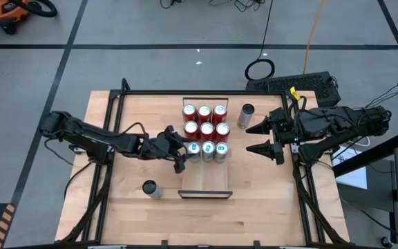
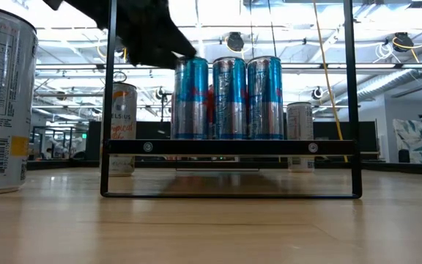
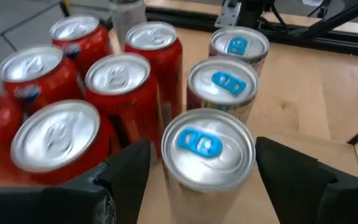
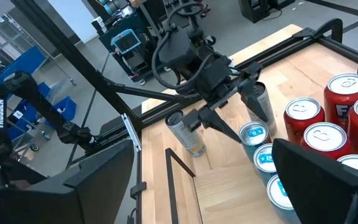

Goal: Place canned beverage on shelf
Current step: Put the blue soda can on the shelf aligned with the other blue soda can

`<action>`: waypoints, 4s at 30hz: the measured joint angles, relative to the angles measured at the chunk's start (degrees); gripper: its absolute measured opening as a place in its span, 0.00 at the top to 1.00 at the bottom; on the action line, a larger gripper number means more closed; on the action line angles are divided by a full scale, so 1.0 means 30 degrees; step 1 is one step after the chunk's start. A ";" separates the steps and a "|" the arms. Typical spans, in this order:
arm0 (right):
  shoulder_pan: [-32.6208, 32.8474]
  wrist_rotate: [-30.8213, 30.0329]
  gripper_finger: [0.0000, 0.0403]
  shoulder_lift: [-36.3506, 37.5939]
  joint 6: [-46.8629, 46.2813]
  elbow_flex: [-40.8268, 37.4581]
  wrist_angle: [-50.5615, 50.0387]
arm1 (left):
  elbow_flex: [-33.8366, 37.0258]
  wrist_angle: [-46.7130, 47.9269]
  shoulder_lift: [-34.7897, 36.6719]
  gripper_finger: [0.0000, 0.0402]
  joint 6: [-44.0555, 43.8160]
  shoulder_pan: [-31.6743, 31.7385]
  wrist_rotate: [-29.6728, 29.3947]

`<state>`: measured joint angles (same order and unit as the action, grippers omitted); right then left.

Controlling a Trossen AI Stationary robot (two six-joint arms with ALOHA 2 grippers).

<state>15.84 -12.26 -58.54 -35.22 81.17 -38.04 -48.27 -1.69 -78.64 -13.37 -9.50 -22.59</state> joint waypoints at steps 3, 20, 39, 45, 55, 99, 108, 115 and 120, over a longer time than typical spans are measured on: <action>0.0000 -0.0003 0.11 0.0000 -0.0015 0.0000 -0.0046 | -0.0013 0.1678 0.0806 0.31 -0.1036 -0.0258 -0.0040; 0.0000 -0.0544 0.11 -0.0108 -0.0064 0.0029 -0.0145 | -0.0007 0.4661 -0.0481 0.45 -0.3363 -0.1936 0.0421; 0.0007 -0.0493 0.11 -0.0647 -0.0513 0.0029 -0.0126 | 0.0015 0.1997 -0.2168 0.78 -0.2768 -0.1484 0.1287; 0.0000 -0.0507 0.11 -0.0735 -0.0654 0.0022 -0.0291 | 0.0010 0.0658 -0.2154 0.78 -0.2481 -0.1484 0.2430; -0.0152 0.1690 0.22 -0.4634 0.0411 -0.0007 0.1517 | -0.1700 0.4636 0.0011 0.78 -0.3667 -0.1739 0.1309; -0.5240 0.5552 1.00 -1.2611 0.4991 0.0998 0.2833 | -0.2106 0.6088 0.0382 0.78 -0.4923 -0.0158 0.0525; -0.5268 0.5525 1.00 -1.2604 0.4991 0.0998 0.2849 | -0.2106 0.6030 0.0382 0.78 -0.4926 -0.0158 0.0978; -0.5260 0.5569 1.00 -1.2604 0.4991 0.0998 0.2853 | -0.2106 0.6030 0.0382 0.78 -0.4926 -0.0158 0.1038; -0.5260 0.5583 1.00 -1.2604 0.4991 0.0998 0.2863 | -0.2106 0.6030 0.0382 0.78 -0.4922 -0.0158 0.1078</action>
<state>0.05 4.49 -96.36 -20.25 84.16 -29.45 -54.59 16.40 -77.49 -28.14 -9.98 -19.35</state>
